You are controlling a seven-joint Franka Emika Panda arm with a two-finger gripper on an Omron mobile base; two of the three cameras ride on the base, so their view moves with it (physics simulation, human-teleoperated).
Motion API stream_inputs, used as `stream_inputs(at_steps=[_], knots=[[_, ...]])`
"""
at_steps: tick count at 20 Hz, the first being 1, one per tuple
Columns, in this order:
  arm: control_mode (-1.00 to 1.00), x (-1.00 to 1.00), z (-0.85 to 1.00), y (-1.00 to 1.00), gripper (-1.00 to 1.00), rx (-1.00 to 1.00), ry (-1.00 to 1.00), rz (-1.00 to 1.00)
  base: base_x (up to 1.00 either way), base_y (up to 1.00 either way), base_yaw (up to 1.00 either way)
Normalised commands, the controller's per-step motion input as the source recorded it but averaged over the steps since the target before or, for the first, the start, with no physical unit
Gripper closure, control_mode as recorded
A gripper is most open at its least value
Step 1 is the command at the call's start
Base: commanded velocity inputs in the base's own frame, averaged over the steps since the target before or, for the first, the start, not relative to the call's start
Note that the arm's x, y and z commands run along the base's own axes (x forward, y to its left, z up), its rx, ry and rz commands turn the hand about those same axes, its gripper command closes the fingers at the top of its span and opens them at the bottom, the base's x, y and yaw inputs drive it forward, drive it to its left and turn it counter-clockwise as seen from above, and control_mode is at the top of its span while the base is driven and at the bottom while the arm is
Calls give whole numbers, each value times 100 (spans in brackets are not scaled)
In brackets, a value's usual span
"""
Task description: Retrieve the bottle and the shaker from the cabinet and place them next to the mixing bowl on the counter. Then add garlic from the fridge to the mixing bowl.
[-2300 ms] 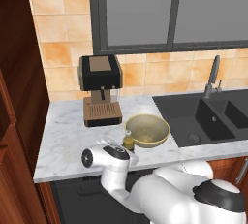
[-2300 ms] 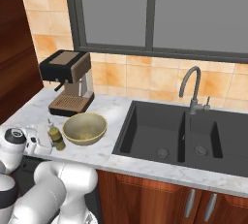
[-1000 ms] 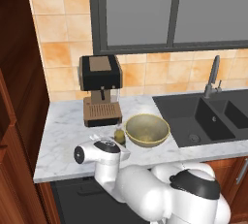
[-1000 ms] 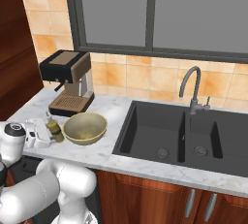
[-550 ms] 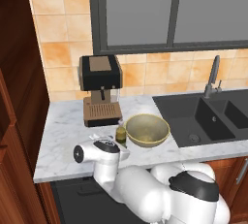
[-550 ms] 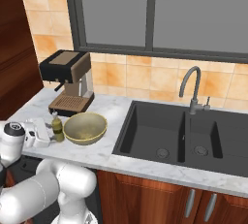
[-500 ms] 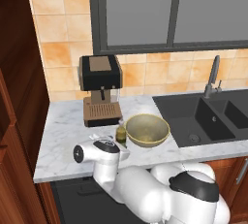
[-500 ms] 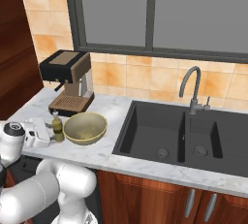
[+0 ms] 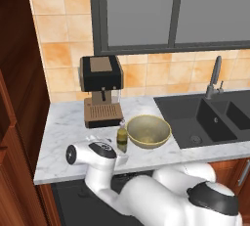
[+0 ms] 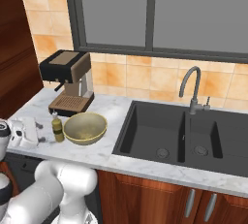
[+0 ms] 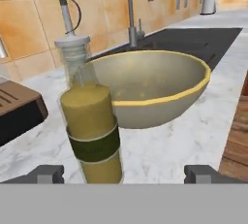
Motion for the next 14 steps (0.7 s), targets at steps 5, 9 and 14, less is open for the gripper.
stream_inputs(at_steps=[5,9,14], knots=[[-100,-81,63,-1,-100,25,2,1,0,0,0],[-100,-44,93,-15,-100,30,15,6,0,0,0],[-100,-3,60,-44,-100,37,30,-3,0,0,0]])
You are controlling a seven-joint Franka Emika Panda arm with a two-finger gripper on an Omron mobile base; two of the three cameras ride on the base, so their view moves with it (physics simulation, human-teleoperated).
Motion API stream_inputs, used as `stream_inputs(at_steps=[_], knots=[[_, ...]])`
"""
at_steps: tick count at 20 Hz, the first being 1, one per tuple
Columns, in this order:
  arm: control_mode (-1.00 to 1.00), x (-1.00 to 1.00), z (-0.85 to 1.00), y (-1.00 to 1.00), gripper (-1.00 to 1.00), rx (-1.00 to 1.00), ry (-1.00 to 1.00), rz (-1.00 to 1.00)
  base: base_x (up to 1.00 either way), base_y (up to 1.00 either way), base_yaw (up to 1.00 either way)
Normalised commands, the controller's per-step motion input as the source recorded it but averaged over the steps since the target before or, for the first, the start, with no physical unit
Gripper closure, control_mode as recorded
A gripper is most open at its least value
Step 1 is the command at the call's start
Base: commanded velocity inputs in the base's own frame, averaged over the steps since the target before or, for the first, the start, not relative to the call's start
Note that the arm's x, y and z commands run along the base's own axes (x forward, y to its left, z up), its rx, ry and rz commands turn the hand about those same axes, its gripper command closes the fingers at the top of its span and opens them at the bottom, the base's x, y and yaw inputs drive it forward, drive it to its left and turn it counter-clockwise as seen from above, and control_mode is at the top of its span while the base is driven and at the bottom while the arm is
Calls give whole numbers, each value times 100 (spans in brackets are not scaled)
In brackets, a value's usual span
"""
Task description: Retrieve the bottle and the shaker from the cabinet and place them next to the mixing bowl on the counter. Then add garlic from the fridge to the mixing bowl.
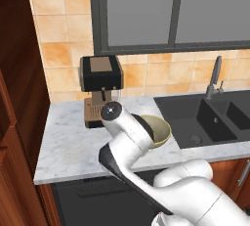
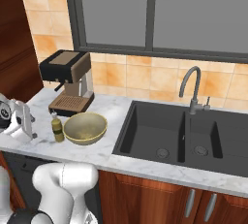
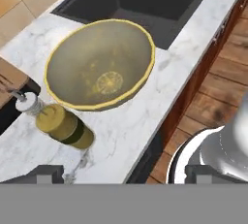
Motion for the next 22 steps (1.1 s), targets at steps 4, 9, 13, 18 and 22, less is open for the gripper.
stream_inputs(at_steps=[4,9,13,18,22], knots=[[-100,0,6,-21,-100,52,5,-60,0,0,0],[-100,0,2,-16,-100,54,-4,-72,0,0,0],[-100,0,7,-3,-100,50,-14,-75,0,0,0],[-100,-2,24,-14,-100,44,-5,-71,0,0,0],[-100,-4,75,-35,-100,32,25,-69,0,0,0]])
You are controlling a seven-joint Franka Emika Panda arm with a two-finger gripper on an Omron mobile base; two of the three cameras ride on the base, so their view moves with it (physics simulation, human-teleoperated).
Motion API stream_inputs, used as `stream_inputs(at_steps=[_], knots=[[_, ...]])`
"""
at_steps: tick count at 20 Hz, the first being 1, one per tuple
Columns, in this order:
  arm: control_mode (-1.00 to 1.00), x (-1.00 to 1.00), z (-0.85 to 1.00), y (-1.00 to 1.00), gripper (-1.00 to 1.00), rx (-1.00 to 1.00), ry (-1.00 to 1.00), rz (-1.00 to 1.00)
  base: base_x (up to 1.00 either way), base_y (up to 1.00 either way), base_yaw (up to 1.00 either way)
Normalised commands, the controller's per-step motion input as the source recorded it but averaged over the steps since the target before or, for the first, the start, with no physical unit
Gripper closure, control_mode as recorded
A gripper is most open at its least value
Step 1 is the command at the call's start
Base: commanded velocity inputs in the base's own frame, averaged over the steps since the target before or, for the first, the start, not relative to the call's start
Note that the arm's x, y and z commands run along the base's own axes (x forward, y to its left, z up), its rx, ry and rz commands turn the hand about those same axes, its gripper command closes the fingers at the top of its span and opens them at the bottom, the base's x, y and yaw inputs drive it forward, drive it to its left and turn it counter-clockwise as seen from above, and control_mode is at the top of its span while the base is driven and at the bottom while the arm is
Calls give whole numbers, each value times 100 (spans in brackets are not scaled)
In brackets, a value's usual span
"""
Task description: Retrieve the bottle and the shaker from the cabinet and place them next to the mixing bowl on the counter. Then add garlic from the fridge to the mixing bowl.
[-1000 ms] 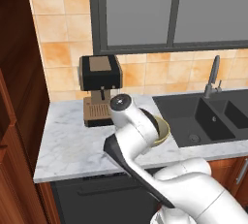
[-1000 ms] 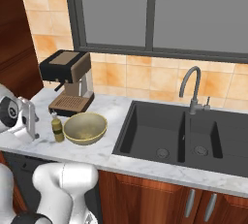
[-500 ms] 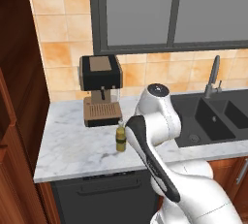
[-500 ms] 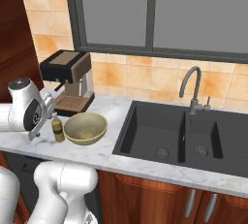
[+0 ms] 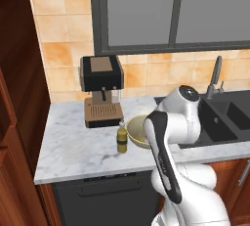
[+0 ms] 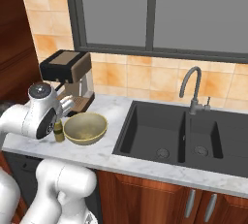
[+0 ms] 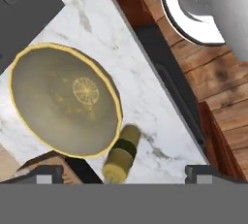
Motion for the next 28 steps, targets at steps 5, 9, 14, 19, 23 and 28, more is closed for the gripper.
stream_inputs(at_steps=[5,9,14,19,23,28], knots=[[-100,-2,97,-16,-100,13,28,-26,0,0,0],[-100,-1,37,-14,-100,-28,0,46,0,0,0],[-100,0,3,-20,-100,-31,11,83,0,0,0],[-100,-9,-14,-9,-100,-21,1,75,0,0,0],[-100,0,-43,-24,-100,-2,0,78,0,0,0],[-100,-3,-52,0,-100,-5,0,100,0,0,0]])
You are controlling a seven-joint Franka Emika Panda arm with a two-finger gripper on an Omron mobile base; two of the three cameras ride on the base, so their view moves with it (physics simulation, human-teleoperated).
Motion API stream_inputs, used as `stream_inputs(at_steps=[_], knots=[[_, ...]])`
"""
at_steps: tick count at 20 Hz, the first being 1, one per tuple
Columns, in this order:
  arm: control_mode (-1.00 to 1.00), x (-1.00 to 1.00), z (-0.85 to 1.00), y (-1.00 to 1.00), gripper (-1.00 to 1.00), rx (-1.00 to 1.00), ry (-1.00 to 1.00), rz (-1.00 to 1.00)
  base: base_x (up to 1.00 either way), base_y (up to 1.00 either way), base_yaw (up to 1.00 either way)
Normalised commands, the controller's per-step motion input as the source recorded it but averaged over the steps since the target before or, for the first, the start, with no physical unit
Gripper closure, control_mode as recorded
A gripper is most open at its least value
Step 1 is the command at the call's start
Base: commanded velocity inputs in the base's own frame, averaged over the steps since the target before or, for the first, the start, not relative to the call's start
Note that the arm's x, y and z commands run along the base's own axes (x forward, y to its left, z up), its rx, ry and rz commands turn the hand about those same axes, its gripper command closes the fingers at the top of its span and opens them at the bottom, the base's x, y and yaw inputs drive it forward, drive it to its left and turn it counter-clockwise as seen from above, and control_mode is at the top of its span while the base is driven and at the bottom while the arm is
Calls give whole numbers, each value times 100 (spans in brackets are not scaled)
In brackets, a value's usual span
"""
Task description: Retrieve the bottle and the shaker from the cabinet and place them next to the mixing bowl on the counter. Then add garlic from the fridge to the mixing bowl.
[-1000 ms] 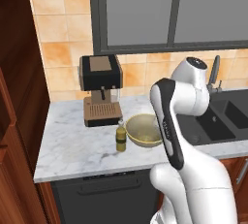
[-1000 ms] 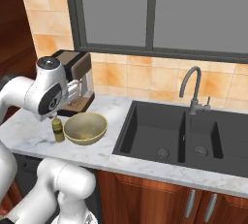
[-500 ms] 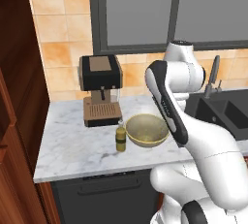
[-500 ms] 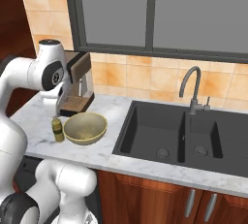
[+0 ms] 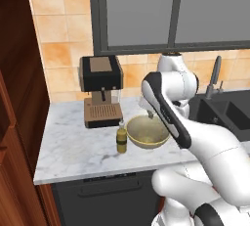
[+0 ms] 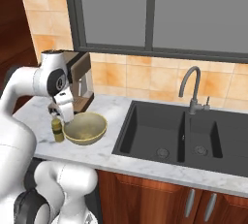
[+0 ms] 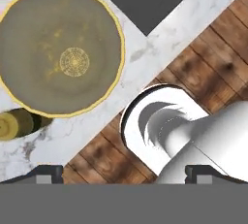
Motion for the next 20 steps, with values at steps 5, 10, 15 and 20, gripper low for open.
stream_inputs(at_steps=[5,10,15,20], knots=[[-100,-16,-18,0,-100,-22,-6,100,0,0,0],[-100,-36,-4,-11,-100,-8,-12,93,0,0,0],[-100,1,24,-41,-100,28,12,60,0,0,0],[-100,9,25,-29,-100,18,12,24,0,0,0]])
